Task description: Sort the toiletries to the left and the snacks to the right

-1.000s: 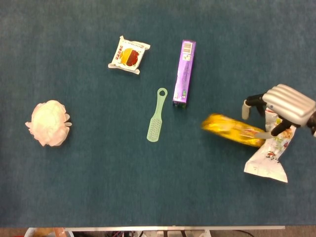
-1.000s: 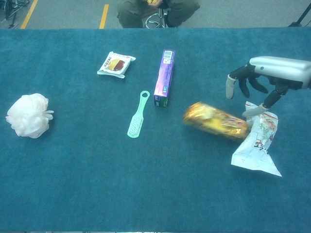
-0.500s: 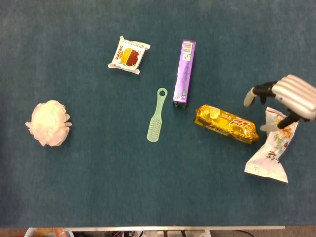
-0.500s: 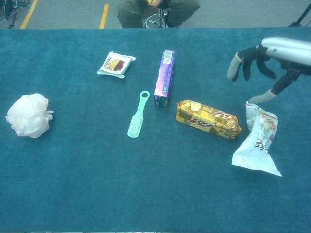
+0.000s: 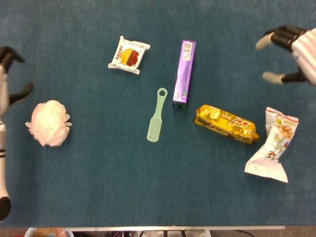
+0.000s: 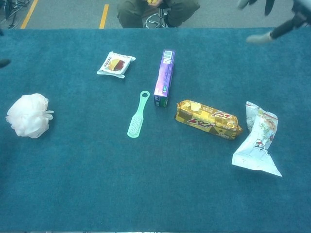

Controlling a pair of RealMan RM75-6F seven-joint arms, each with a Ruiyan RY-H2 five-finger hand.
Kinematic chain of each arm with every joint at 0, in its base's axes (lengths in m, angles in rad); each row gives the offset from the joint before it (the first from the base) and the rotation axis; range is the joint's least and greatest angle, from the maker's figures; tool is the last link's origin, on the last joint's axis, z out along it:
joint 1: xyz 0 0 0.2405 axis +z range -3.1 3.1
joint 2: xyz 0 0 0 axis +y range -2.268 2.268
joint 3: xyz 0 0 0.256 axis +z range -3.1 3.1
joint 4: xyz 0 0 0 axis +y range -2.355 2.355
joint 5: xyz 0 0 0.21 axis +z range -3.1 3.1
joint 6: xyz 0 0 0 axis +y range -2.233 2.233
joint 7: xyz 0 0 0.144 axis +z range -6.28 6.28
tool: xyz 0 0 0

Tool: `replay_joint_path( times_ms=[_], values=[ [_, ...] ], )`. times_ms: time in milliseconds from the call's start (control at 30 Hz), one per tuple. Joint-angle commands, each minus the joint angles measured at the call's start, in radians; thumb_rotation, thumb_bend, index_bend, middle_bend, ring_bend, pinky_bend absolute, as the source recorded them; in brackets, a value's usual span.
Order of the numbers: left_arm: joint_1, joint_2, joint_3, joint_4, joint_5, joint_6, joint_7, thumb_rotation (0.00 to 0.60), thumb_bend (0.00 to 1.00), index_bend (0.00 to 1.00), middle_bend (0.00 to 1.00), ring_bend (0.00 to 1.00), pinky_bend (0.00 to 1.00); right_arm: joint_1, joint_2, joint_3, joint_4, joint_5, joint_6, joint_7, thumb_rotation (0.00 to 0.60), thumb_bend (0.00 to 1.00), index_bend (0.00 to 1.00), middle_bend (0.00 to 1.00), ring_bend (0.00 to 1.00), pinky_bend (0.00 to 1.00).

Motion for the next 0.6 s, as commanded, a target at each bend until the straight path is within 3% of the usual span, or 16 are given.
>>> replay_joint_path(
  times_ms=[33,300,533,600],
  values=[
    [-0.055,0.030,0.013,-0.062,0.036,-0.074,-0.014,0.600,0.14,0.42,0.33,0.31,0.46,0.005,-0.002,0.045,0.020,0.025,0.018,0.001,0.600,0.00,0.40,0.42,0.36,0.52],
    [-0.156,0.065,0.044,-0.134,0.045,-0.271,-0.109,0.600,0.14,0.42,0.32,0.30,0.46,0.018,0.032,0.132,0.014,0.092,0.009,-0.036,0.600,0.00,0.40,0.42,0.36,0.52],
    [-0.225,0.033,0.034,-0.193,-0.021,-0.356,-0.002,0.598,0.14,0.41,0.31,0.29,0.46,0.014,0.062,0.183,0.012,0.154,-0.010,-0.070,0.600,0.00,0.40,0.42,0.36,0.52],
    [-0.251,0.008,0.024,-0.200,-0.059,-0.377,0.059,0.571,0.14,0.41,0.31,0.29,0.46,0.011,0.072,0.199,0.009,0.171,-0.012,-0.068,0.600,0.00,0.40,0.42,0.36,0.52]
  ],
)
